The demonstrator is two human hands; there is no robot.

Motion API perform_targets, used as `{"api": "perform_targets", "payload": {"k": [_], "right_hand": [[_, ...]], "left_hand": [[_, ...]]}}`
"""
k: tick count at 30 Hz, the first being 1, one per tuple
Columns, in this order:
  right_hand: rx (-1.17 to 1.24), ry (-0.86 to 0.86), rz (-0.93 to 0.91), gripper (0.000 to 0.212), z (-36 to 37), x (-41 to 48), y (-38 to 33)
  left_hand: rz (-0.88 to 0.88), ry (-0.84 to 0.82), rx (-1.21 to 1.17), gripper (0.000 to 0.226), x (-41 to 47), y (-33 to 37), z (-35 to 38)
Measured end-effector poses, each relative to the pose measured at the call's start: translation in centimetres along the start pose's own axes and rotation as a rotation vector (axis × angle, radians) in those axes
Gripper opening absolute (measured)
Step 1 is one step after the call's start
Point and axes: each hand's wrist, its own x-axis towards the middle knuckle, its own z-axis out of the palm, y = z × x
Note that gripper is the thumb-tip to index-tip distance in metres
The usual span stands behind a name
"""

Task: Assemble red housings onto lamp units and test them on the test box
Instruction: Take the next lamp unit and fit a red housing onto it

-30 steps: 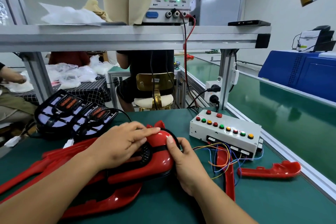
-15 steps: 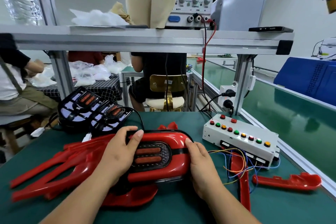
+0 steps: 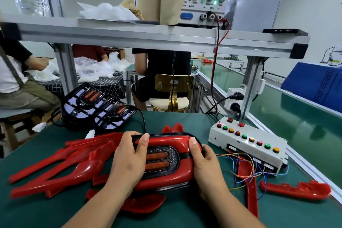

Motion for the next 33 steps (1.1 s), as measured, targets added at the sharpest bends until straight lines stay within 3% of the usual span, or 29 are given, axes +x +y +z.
{"api": "perform_targets", "payload": {"k": [4,6,9,14,18,24,29,33], "right_hand": [[-0.016,0.028,-0.016,0.053,0.2,0.1,-0.1],[-0.007,0.043,0.0,0.051,0.4,0.2,-0.1],[0.019,0.058,0.041,0.052,0.5,0.1,-0.5],[0.071,0.071,0.112,0.056,0.1,0.3,-1.0],[0.073,0.078,0.137,0.055,0.2,0.1,-1.1],[0.129,0.096,0.179,0.073,-0.2,0.0,-1.8],[0.149,0.145,0.191,0.055,-1.1,0.4,-2.6],[0.136,0.175,0.166,0.047,-1.2,0.4,-2.7]], "left_hand": [[-0.006,0.001,-0.041,0.021,0.4,0.5,0.1],[-0.076,-0.056,-0.205,0.016,0.6,0.7,0.1],[-0.19,-0.201,-0.413,0.03,1.1,0.7,-0.2],[-0.237,-0.325,-0.422,0.067,1.4,0.6,-0.9],[-0.205,-0.258,-0.324,0.083,0.1,0.9,-0.7],[-0.105,-0.306,-0.17,0.081,-1.7,0.8,-1.1],[-0.073,-0.381,0.018,0.086,0.2,0.9,-4.3],[-0.165,-0.38,-0.098,0.083,-0.6,1.3,-3.2]]}}
